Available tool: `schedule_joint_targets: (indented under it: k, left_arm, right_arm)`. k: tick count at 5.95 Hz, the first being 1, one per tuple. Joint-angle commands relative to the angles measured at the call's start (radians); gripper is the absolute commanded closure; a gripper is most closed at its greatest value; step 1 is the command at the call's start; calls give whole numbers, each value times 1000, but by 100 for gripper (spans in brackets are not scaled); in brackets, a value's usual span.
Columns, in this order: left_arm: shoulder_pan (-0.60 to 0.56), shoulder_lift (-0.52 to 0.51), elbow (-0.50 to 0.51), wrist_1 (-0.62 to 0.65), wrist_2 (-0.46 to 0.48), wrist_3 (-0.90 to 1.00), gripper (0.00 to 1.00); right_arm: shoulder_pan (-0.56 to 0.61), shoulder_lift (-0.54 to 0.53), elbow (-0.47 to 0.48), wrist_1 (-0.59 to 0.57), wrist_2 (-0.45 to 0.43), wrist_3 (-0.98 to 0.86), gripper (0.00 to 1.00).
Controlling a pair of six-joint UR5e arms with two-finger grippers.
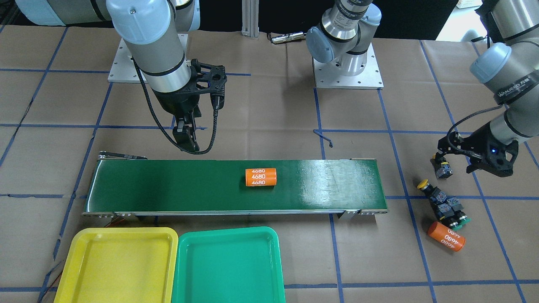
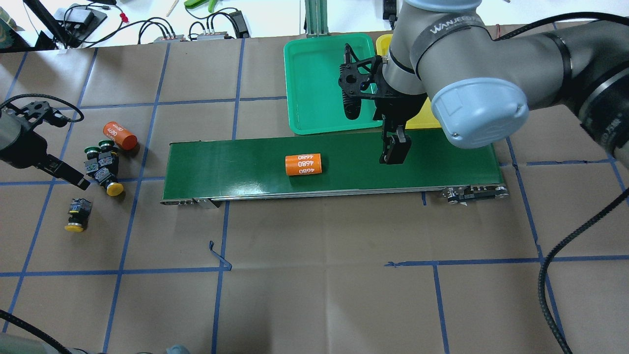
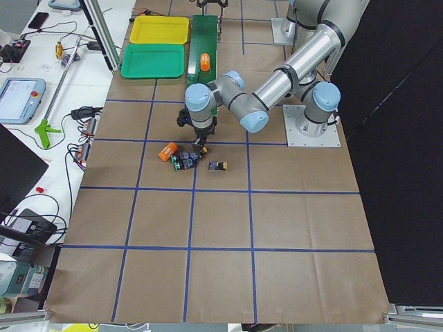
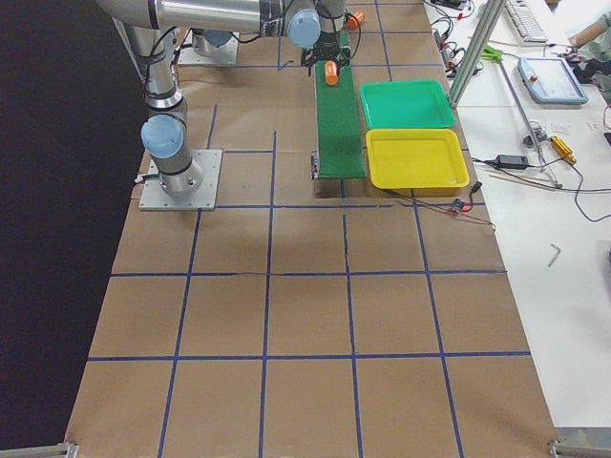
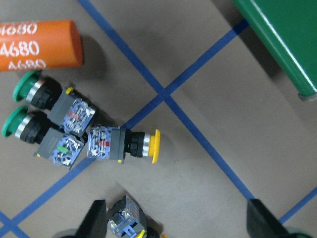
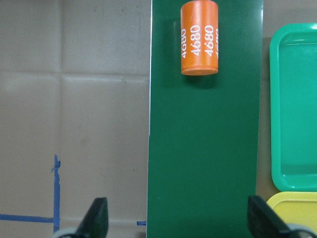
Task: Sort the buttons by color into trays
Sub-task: 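Grasp a yellow-capped button with the left gripper while the right moves over the belt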
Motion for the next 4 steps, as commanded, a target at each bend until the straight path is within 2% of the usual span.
schedule_joint_targets:
  k: [1,3,4]
  left_arm:
    - [36,-121,-13,143,147,-139,1]
    - [36,-138,-48,148,151,-226,2]
    - [36,-140,-61,138,150,-230,6]
  right_arm:
    - [6,7,0,-14,-1,7,0]
    - [3,7,0,-12,-10,-4,0]
    - [3,4,1,-12,-16,-3,0]
